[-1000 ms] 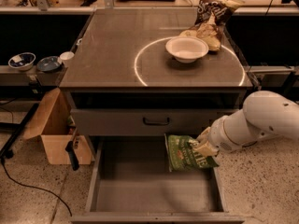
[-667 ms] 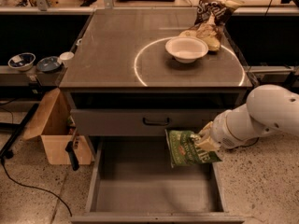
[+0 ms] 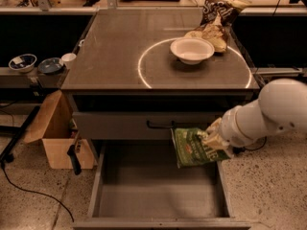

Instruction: Pick green jalapeno chip bag from middle drawer and place on counter

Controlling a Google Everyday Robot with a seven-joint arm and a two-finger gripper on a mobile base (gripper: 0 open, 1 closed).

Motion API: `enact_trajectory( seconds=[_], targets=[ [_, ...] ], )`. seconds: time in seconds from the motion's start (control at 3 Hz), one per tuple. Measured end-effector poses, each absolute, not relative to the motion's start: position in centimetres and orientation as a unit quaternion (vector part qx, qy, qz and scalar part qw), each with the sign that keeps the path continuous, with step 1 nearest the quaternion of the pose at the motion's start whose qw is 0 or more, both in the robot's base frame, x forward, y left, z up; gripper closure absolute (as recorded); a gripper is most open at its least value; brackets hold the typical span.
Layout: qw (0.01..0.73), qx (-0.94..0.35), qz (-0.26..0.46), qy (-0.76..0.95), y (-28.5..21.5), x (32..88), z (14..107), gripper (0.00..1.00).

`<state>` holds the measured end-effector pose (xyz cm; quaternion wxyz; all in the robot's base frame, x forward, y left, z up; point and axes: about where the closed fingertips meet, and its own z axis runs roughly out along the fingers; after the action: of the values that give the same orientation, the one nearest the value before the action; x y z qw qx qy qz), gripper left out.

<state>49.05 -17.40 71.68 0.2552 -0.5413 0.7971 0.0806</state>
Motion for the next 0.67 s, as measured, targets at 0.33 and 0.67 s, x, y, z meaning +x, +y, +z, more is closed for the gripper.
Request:
enact_trajectory(
  seconds=[0.33,0.67],
  targets=[
    [0.275,-0.539,0.073,0.793,-17.7,49.2,76.3,1.00],
    [0.319,-0.538,0.052,0.779,-18.3,48.5,83.5,1.00]
  ],
)
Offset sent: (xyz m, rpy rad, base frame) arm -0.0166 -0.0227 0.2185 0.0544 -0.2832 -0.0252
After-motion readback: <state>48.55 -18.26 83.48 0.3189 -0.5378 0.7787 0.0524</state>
